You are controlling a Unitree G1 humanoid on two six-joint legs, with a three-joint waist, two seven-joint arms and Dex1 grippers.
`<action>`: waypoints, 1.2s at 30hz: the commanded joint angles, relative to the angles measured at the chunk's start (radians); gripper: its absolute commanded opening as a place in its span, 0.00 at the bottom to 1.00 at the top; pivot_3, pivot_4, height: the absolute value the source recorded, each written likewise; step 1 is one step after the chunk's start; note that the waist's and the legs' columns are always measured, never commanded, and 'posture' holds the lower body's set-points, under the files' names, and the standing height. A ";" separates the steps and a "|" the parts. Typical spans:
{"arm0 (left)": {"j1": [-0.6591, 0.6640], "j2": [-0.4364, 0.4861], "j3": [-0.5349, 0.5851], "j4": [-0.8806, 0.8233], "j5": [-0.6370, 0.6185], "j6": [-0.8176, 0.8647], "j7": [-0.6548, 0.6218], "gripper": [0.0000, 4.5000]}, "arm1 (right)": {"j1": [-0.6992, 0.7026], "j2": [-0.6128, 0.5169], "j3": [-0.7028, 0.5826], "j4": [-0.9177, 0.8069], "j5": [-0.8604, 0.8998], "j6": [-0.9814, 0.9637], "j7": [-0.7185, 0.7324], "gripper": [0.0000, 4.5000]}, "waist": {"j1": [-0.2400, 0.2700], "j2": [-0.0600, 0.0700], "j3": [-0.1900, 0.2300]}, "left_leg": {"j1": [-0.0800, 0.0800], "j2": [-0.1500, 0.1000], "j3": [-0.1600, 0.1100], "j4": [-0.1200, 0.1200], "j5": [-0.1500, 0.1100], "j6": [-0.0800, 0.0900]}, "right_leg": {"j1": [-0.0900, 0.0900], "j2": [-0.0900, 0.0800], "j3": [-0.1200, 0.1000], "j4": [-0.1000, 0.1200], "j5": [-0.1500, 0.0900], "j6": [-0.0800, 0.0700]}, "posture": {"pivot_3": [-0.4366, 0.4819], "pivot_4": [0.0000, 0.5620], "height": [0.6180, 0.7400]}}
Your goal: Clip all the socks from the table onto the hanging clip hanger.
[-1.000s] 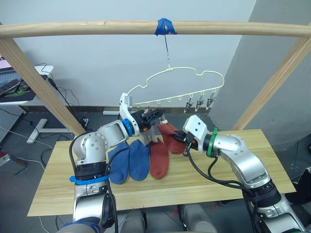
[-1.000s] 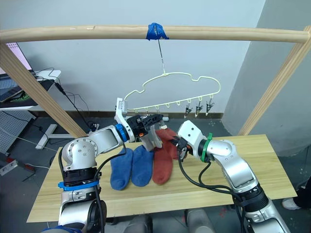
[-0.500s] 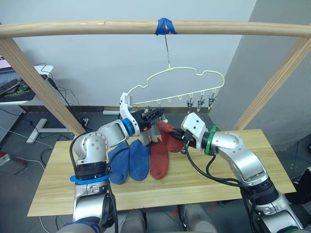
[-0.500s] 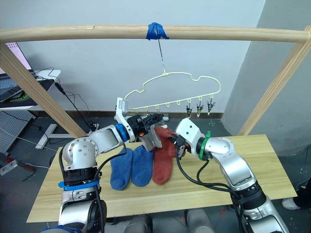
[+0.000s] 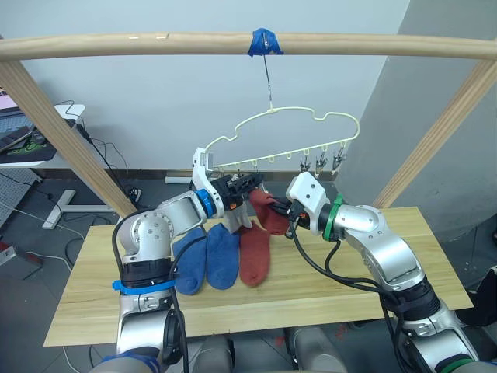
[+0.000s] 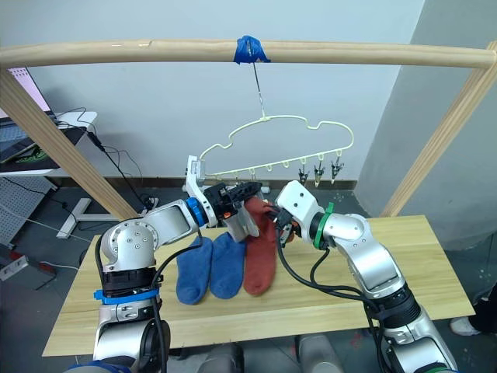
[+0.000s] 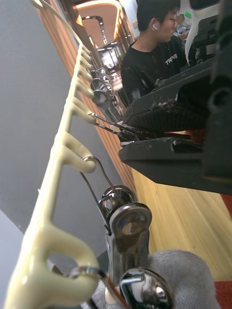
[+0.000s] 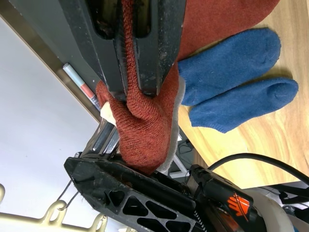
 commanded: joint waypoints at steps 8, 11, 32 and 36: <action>0.003 0.008 -0.008 -0.027 -0.023 -0.018 -0.039 0.67 | -0.024 0.000 -0.013 -0.016 0.008 -0.014 -0.009 0.00 | 0.000 0.000 0.000 | -0.001 0.000 0.000 0.000 0.000 0.000 | -0.001 0.000 0.000 0.000 0.000 0.000 | 0.31 0.23 1.00; 0.007 0.018 -0.010 -0.046 -0.030 -0.016 -0.049 0.88 | -0.026 0.002 -0.013 -0.011 0.010 -0.013 -0.009 0.00 | 0.000 0.000 0.000 | -0.001 0.000 0.000 0.000 0.000 0.000 | -0.001 0.000 0.000 0.000 0.000 0.000 | 0.32 0.23 1.00; 0.173 0.260 -0.046 -0.284 -0.041 -0.074 -0.226 1.00 | 0.060 -0.060 -0.082 0.002 0.033 -0.038 0.011 0.99 | 0.008 0.000 0.000 | -0.003 0.000 0.000 -0.001 0.000 0.000 | -0.002 -0.001 0.000 -0.001 0.000 0.000 | 0.35 0.20 1.00; 0.180 0.237 -0.035 -0.288 -0.035 -0.120 -0.209 1.00 | 0.101 -0.077 -0.130 -0.046 0.049 -0.002 -0.024 0.99 | 0.007 0.000 0.000 | -0.003 0.000 0.000 -0.001 0.000 0.000 | -0.003 -0.001 0.000 0.000 0.000 0.000 | 0.34 0.21 1.00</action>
